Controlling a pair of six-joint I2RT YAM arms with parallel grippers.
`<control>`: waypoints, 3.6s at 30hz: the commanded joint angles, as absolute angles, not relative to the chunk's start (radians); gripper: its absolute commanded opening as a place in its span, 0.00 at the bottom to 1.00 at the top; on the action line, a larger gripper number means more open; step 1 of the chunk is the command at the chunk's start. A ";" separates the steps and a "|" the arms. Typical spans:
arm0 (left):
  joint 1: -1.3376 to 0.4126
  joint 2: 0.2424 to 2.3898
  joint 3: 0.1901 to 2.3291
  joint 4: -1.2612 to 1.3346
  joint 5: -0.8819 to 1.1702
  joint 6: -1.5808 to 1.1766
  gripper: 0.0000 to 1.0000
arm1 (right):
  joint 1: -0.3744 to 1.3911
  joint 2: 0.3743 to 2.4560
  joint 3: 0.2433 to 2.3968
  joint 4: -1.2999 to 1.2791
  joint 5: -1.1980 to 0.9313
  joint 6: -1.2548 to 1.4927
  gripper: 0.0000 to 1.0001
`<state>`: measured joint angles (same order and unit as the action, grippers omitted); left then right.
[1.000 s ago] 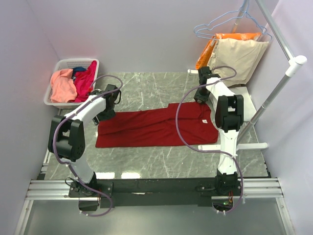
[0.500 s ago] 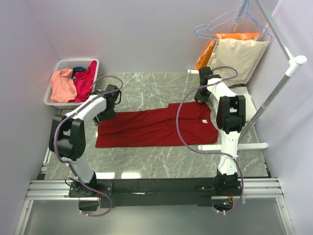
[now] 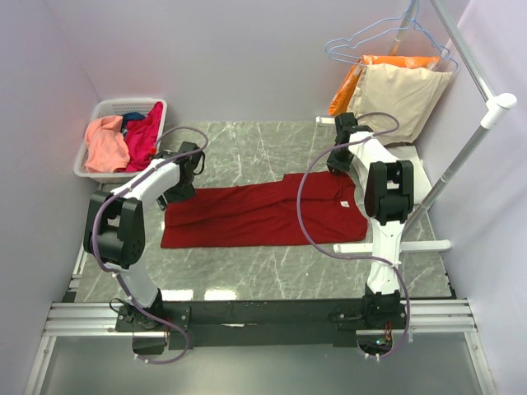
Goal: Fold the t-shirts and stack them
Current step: Fold the tshirt
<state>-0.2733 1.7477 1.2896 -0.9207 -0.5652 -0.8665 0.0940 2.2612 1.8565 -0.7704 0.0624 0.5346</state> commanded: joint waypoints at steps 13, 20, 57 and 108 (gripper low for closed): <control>-0.275 1.778 1.350 -0.910 -0.574 -0.844 0.72 | 0.103 1.990 1.753 -0.775 0.072 0.549 0.00; -0.275 1.804 1.373 -0.896 -0.574 -0.834 0.71 | 0.104 1.790 1.550 -0.791 0.041 0.548 0.00; -0.276 2.128 1.608 -0.966 -0.617 -0.862 0.72 | 0.150 1.359 0.936 -0.994 0.149 0.644 0.12; -0.175 2.526 2.313 -1.177 -0.677 -0.858 0.74 | 0.101 2.353 2.011 -1.085 0.202 0.729 0.26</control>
<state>-0.2050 2.4844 2.2253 -1.1973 -0.6540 -0.8547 0.1368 2.3299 1.9659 -1.0382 0.1566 0.6952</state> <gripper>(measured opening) 0.737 0.269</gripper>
